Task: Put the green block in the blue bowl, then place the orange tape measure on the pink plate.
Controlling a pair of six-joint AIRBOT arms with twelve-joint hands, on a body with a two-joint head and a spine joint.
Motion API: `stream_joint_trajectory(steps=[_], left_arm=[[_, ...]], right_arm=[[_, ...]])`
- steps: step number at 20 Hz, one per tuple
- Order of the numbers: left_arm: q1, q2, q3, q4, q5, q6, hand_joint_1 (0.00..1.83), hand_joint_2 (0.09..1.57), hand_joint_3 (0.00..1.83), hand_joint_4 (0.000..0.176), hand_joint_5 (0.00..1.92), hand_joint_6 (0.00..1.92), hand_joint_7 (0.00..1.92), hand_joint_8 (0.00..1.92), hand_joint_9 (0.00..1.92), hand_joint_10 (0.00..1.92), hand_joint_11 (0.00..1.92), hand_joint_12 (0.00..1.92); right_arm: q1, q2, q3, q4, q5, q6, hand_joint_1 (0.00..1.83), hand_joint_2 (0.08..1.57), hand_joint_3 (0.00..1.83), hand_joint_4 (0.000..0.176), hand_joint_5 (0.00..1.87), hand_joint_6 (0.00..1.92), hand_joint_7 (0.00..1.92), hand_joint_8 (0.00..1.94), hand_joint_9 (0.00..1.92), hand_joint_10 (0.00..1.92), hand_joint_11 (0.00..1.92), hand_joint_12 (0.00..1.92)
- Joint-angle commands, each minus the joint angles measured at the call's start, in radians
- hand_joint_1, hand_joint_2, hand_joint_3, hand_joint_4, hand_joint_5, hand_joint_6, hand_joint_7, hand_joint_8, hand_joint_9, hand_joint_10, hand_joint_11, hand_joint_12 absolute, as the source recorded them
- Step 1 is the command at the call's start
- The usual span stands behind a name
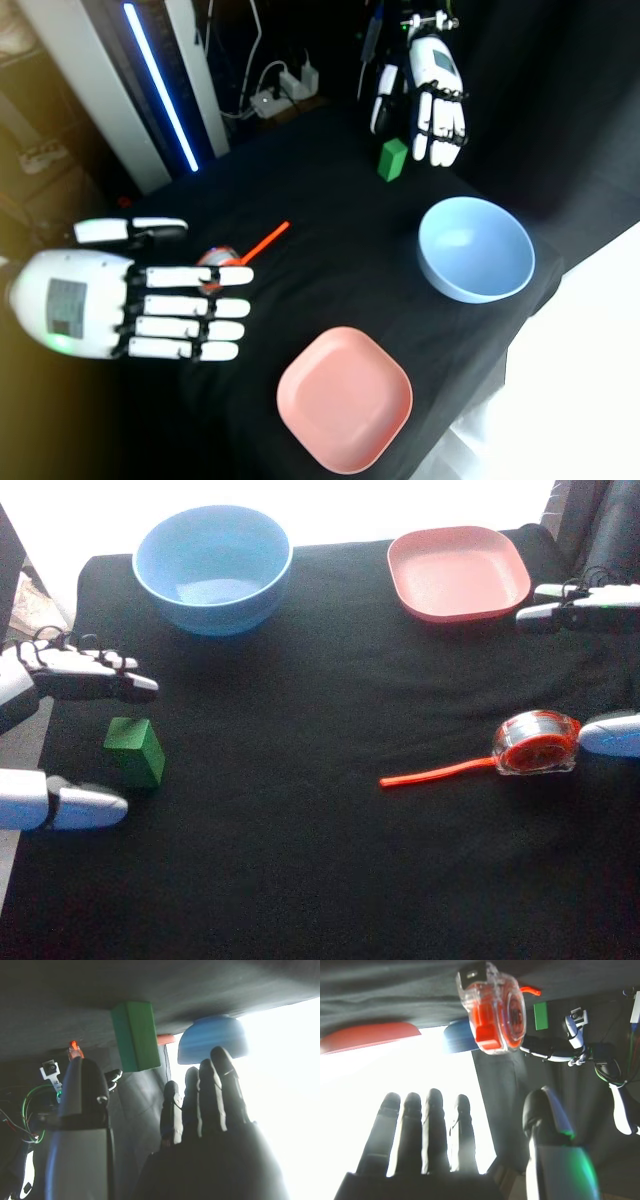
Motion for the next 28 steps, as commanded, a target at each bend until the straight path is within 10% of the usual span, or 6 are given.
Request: stream_joint_trajectory(steps=[1,4,9,24,25,28], left_arm=[[-0.015,0.003,0.003,-0.019,-0.122,-0.002,0.79,0.99,0.01,0.052,0.54,0.01,0.32,0.0,0.23,0.01,0.0,0.66],[-0.054,-0.028,0.028,0.005,-0.091,-0.001,0.7,1.03,0.01,0.061,0.51,0.0,0.34,0.0,0.24,0.0,0.0,0.63],[-0.104,-0.05,0.057,0.044,0.003,0.0,0.83,1.02,0.0,0.0,0.59,0.0,0.45,0.0,0.37,0.01,0.0,0.9],[-0.129,-0.084,0.082,0.067,0.056,0.002,1.08,1.07,0.0,0.0,0.89,0.01,0.97,0.04,0.85,0.1,0.16,1.39],[-0.131,-0.084,0.082,0.069,0.056,0.002,1.22,1.08,0.0,0.0,1.03,0.52,1.05,0.82,0.95,0.17,0.33,1.41],[-0.135,-0.078,0.081,0.069,0.033,0.003,1.26,1.12,0.0,0.0,1.06,0.63,0.94,1.27,0.96,0.81,0.61,1.45]], right_arm=[[0.006,-0.003,0.005,0.042,0.114,0.009,0.85,1.0,0.0,0.098,0.37,0.0,0.14,0.0,0.14,0.01,0.0,0.64],[0.006,-0.008,0.009,0.039,0.114,0.009,0.9,1.0,0.0,0.101,0.37,0.0,0.14,0.0,0.13,0.0,0.0,0.6],[0.006,-0.01,0.011,0.036,0.114,0.009,0.91,1.0,0.0,0.097,0.38,0.0,0.14,0.0,0.15,0.0,0.0,0.68],[0.006,-0.019,0.02,0.028,0.106,0.009,0.84,1.03,0.0,0.063,0.38,0.0,0.16,0.0,0.15,0.0,0.0,0.66],[0.006,-0.019,0.02,0.028,0.106,0.009,0.83,1.04,0.0,0.07,0.37,0.0,0.15,0.0,0.14,0.0,0.0,0.65],[0.006,-0.019,0.019,0.028,0.106,0.009,0.83,1.04,0.0,0.083,0.37,0.0,0.14,0.0,0.14,0.0,0.0,0.62]])
